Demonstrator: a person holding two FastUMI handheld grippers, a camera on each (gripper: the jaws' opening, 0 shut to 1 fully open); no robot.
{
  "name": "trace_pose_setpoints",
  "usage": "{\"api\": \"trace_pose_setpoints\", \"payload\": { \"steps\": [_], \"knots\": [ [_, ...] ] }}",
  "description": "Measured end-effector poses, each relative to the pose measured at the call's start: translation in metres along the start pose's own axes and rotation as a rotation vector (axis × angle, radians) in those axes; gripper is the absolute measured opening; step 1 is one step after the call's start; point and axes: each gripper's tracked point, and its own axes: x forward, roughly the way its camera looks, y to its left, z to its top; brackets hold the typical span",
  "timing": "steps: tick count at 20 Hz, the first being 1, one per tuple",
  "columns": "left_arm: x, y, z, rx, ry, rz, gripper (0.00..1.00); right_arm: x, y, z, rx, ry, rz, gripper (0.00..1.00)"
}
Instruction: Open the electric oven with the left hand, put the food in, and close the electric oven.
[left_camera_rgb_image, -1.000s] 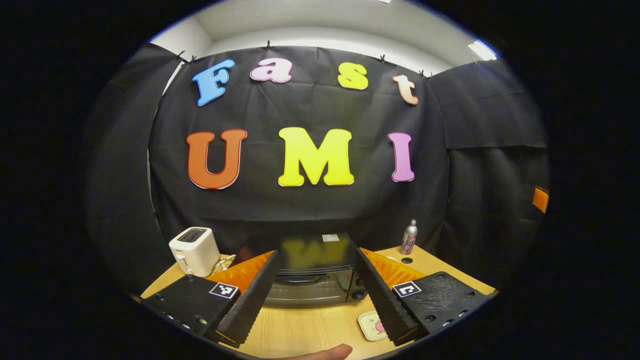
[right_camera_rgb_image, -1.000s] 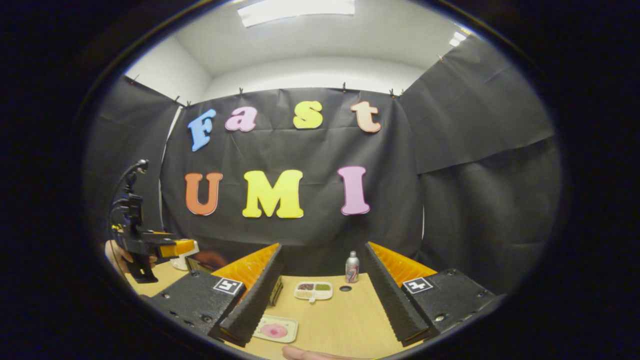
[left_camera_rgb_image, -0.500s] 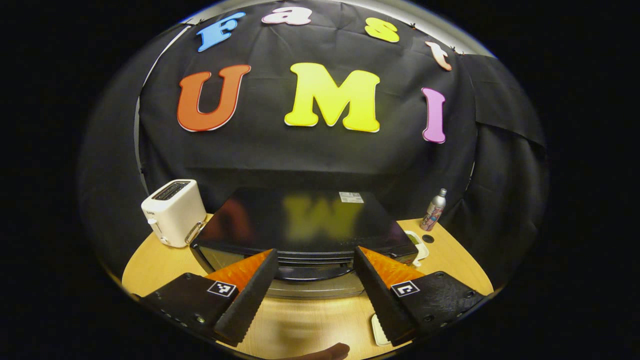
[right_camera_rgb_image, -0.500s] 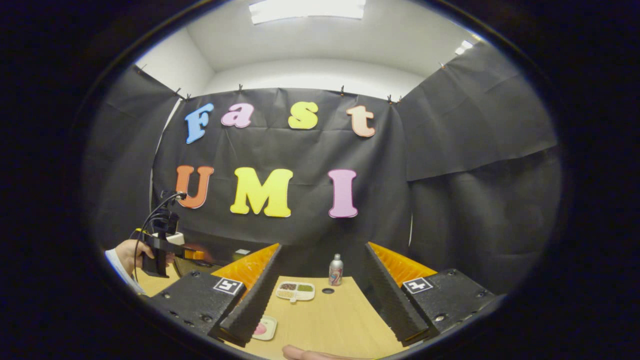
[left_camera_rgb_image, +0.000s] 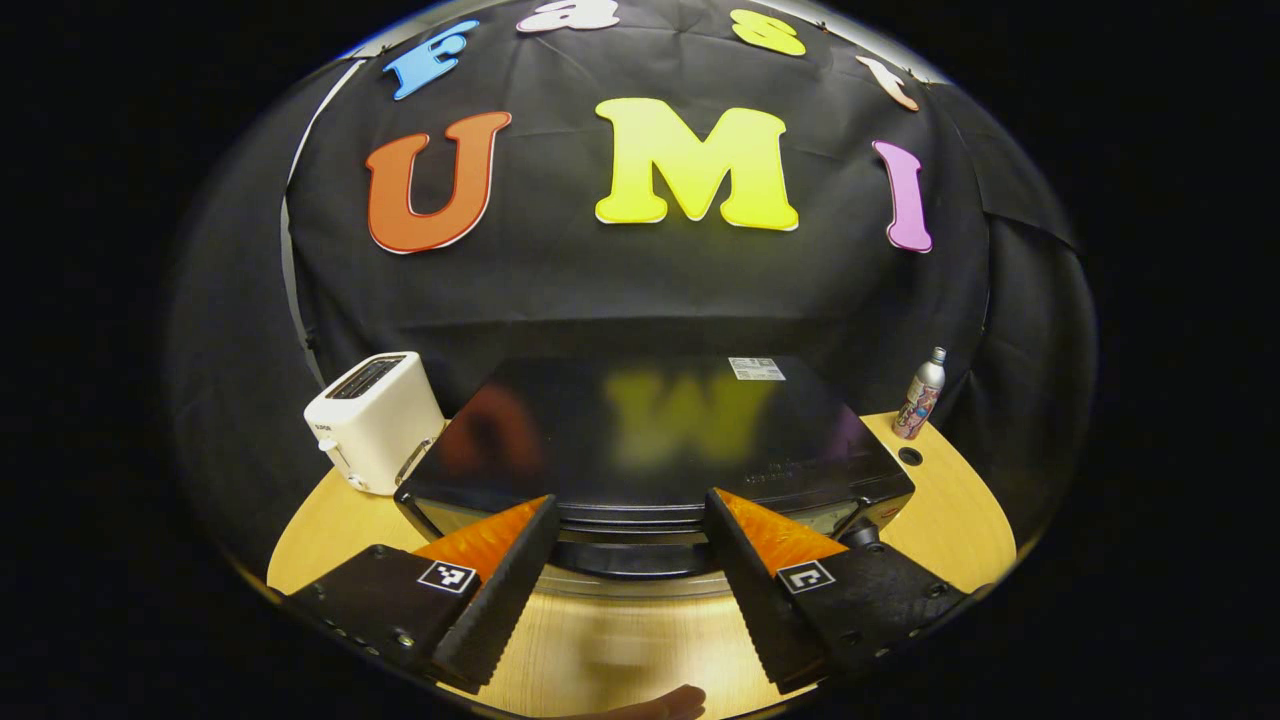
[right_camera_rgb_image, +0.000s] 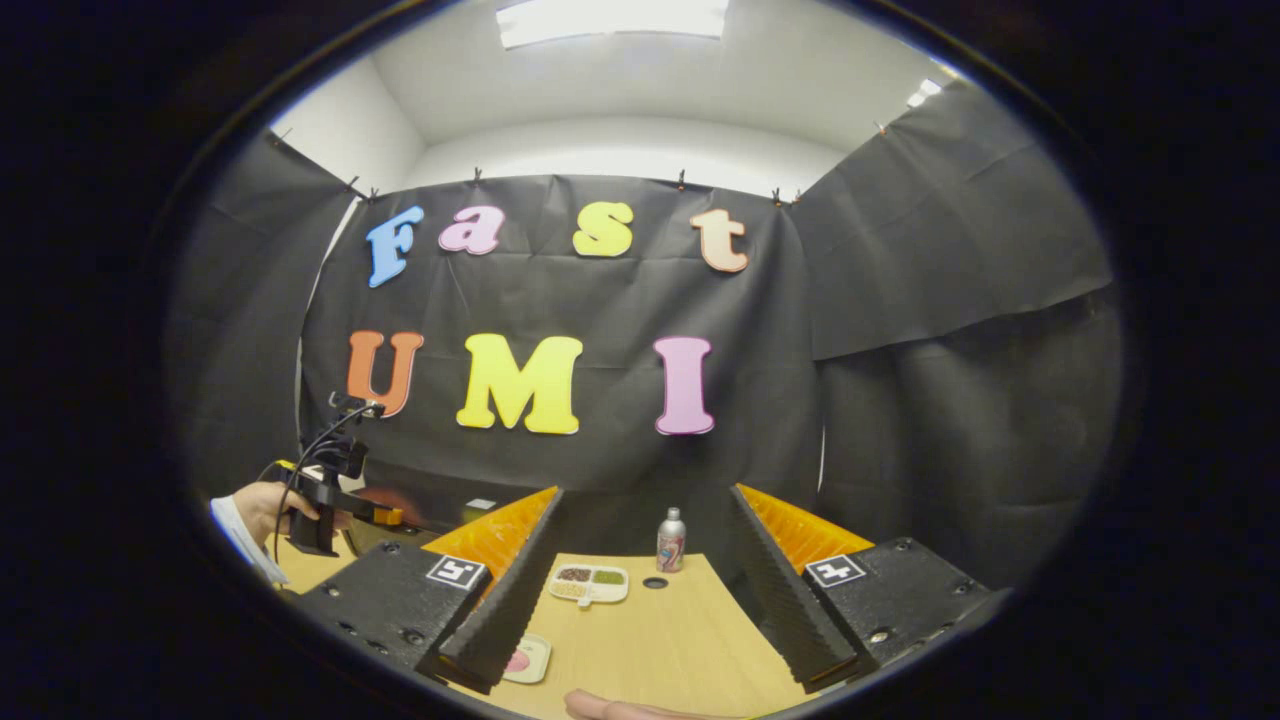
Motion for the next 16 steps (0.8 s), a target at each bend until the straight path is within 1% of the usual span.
{"api": "trace_pose_setpoints", "payload": {
  "steps": [4,7,16],
  "knots": [
    [-0.011,-0.001,-0.005,0.028,-0.013,-0.030,0.95,-0.004,-0.003,-0.003,0.009,0.012,-0.002,0.98],
    [-0.012,-0.001,-0.008,0.014,-0.009,-0.027,0.95,-0.012,-0.008,0.001,0.000,0.001,-0.020,0.97],
    [-0.053,-0.003,-0.041,0.026,-0.045,-0.029,0.95,-0.037,-0.008,0.004,0.009,0.010,-0.019,0.98]
  ]
}}
